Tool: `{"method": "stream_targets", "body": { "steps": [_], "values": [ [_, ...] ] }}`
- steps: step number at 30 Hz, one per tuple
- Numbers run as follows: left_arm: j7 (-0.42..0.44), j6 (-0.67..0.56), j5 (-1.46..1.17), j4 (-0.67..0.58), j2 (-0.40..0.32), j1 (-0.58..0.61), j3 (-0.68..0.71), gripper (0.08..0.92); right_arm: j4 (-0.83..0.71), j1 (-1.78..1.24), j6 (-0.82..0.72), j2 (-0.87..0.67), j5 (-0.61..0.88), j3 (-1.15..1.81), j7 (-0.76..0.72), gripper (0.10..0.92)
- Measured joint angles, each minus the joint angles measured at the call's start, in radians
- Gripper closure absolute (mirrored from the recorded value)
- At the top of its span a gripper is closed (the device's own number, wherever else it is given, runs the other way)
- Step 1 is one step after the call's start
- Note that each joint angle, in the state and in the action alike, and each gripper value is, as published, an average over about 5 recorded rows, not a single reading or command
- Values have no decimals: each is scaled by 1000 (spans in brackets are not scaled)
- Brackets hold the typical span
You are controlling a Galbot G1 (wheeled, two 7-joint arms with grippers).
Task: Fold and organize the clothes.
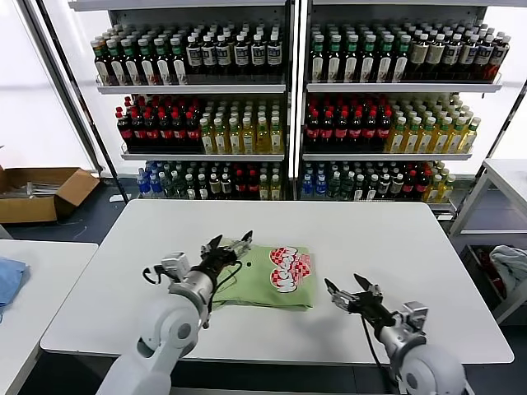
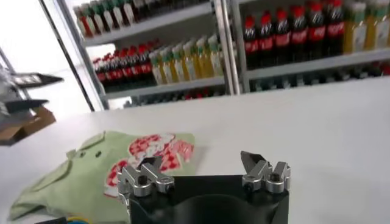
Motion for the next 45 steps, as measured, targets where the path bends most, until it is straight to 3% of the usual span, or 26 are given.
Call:
{"method": "stream_targets", "body": {
  "steps": [12,35,45],
  "values": [
    [27,5,18,-67,38,98,-128,177,-164,191,-62,65,1,-207,65,227],
    [48,7,22,-108,47,165,-252,177,-224,306,-101,14,-16,-286,-1,869],
    [49,7,23,-111,48,167,-256,177,-183,215,-78,-90,-38,-173,-66,899]
  ]
}}
